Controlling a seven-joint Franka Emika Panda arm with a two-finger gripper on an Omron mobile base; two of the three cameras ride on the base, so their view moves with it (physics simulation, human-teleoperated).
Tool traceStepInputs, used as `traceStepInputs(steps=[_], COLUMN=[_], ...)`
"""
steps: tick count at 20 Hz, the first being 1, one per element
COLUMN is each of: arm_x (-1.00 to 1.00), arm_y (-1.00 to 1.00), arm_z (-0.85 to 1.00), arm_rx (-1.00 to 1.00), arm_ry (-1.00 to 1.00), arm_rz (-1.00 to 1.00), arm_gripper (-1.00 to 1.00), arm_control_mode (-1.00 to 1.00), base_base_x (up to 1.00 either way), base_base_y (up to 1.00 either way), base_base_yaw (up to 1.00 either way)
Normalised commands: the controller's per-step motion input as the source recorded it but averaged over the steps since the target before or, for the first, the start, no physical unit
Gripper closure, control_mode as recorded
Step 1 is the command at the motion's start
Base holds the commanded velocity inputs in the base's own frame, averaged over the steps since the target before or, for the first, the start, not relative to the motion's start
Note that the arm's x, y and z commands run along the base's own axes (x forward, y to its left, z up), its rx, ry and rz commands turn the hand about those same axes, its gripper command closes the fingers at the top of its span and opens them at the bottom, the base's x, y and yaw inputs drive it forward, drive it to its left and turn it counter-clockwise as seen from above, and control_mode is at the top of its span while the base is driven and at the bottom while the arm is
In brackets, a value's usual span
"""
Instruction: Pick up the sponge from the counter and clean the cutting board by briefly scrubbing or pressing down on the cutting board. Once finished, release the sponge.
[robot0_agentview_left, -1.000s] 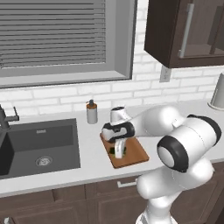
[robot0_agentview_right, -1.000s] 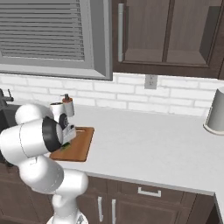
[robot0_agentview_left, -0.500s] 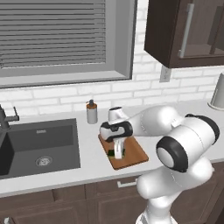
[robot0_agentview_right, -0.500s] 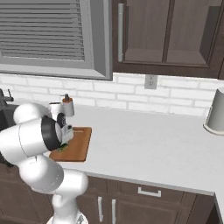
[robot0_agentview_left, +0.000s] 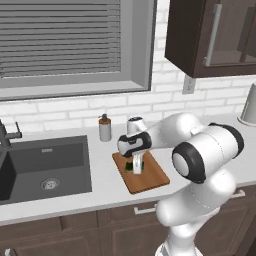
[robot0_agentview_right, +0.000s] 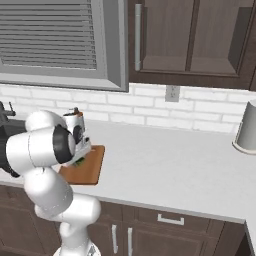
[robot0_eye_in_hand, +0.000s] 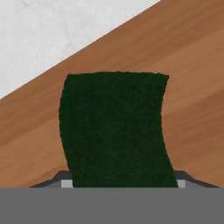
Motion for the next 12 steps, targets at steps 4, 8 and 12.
traceStepInputs(steps=[4, 8, 12], arm_x=[0.55, -0.01, -0.71], arm_y=[-0.11, -0.09, -0.11], arm_z=[0.00, 0.00, 0.00], arm_rx=[0.00, 0.00, 0.00], arm_ry=[-0.10, -0.07, -0.10], arm_rz=[0.00, 0.00, 0.00], arm_gripper=[1.00, 1.00, 1.00], arm_control_mode=[-1.00, -1.00, -1.00], base_base_x=[0.00, 0.00, 0.00], base_base_y=[0.00, 0.00, 0.00], base_base_yaw=[0.00, 0.00, 0.00])
